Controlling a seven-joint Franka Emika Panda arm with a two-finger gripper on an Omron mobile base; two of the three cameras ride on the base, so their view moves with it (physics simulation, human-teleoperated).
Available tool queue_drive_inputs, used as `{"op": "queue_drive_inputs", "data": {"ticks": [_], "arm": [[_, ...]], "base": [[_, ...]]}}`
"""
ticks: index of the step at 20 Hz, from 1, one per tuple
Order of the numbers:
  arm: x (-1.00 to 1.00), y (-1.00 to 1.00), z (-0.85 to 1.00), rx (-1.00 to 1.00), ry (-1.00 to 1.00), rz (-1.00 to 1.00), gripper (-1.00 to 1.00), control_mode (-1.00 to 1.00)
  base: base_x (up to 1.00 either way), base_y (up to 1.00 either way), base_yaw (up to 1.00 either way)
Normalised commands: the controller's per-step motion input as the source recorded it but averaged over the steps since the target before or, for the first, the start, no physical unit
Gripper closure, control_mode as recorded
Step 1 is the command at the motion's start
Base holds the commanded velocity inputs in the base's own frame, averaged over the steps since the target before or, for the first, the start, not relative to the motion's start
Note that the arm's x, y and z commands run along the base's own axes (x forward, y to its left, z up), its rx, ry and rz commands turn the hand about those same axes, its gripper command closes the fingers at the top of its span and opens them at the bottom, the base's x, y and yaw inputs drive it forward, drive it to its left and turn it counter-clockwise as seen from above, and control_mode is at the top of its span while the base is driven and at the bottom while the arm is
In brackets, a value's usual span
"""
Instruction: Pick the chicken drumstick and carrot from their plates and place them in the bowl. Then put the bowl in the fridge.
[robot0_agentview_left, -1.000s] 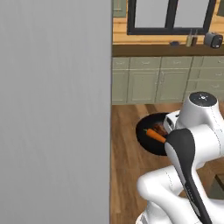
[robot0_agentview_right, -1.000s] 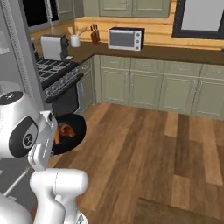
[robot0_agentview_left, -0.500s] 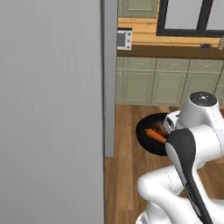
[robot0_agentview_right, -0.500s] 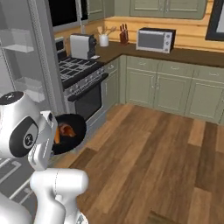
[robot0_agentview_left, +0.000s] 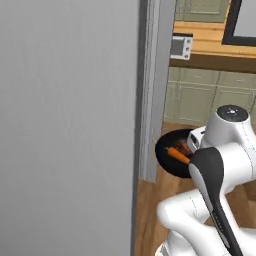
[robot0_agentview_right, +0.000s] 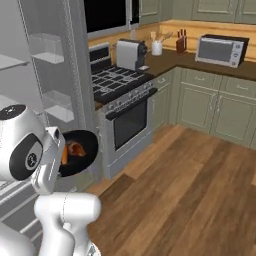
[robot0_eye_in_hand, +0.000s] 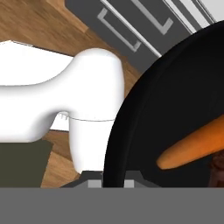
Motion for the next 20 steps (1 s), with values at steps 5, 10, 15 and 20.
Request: {"op": "queue_drive_inputs", "data": {"ticks": [5, 10, 15, 20], "arm": [[0.00, 0.00, 0.00, 0.00, 0.00, 0.00, 1.00, 1.00], [0.00, 0.00, 0.00, 0.00, 0.00, 0.00, 1.00, 1.00], [0.00, 0.00, 0.00, 0.00, 0.00, 0.00, 1.00, 1.00], [0.00, 0.00, 0.00, 0.00, 0.00, 0.00, 1.00, 1.00]], "base": [[0.34, 0.26, 0.25], [-0.18, 0.59, 0.21], [-0.08, 0.58, 0.29], [0.17, 0.23, 0.32]]}}
